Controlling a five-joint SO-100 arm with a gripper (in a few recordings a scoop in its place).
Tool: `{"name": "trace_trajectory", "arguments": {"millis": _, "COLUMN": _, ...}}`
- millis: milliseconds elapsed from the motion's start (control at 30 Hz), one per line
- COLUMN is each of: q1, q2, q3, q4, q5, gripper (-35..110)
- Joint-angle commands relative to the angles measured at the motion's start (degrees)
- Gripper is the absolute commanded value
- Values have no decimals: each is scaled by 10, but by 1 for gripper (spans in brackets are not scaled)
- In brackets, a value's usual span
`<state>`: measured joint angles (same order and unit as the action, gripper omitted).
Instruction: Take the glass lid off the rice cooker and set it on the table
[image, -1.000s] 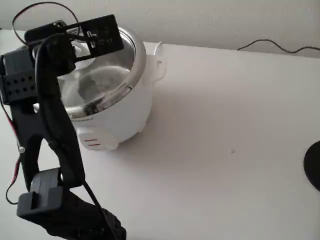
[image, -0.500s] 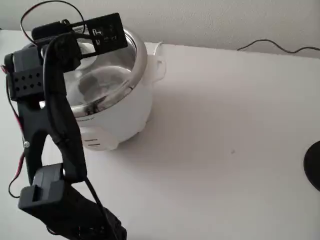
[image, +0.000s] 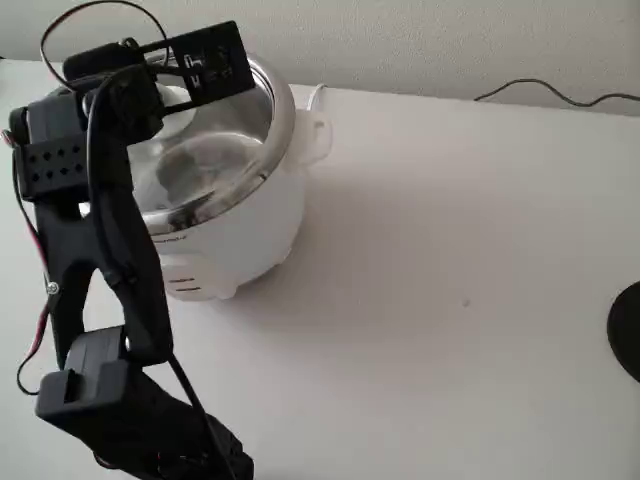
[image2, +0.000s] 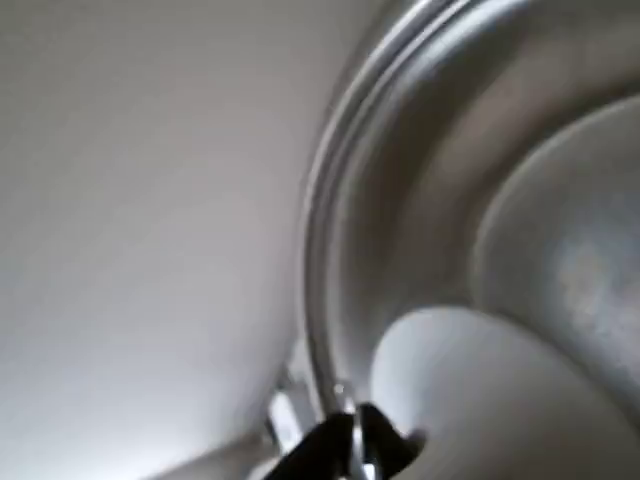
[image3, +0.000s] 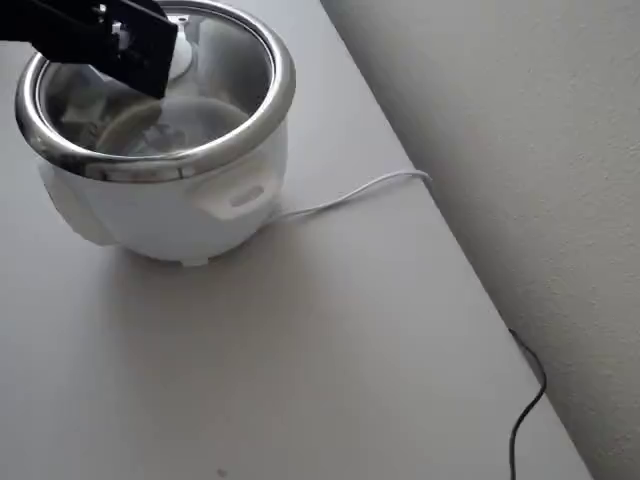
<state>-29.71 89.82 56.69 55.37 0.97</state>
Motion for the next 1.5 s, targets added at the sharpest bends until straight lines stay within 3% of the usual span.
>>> {"name": "trace_trajectory", "arguments": {"millis": 0, "q1": 27, "q2": 69, "q3": -38, "q4": -23, "q5": -6, "gripper": 0}}
{"name": "trace_trajectory", "arguments": {"millis": 933, "q1": 90, "q2": 251, "q3": -34, "q4": -51, "q5": -38, "gripper": 0}}
{"name": "trace_trajectory", "arguments": {"millis": 1333, "q1": 279, "q2": 325, "q3": -28, "q4": 56, "q5": -97, "gripper": 0}}
{"name": "trace_trajectory", "arguments": {"millis": 1467, "q1": 343, "q2": 369, "q3": 49, "q4": 40, "q5": -117, "gripper": 0}}
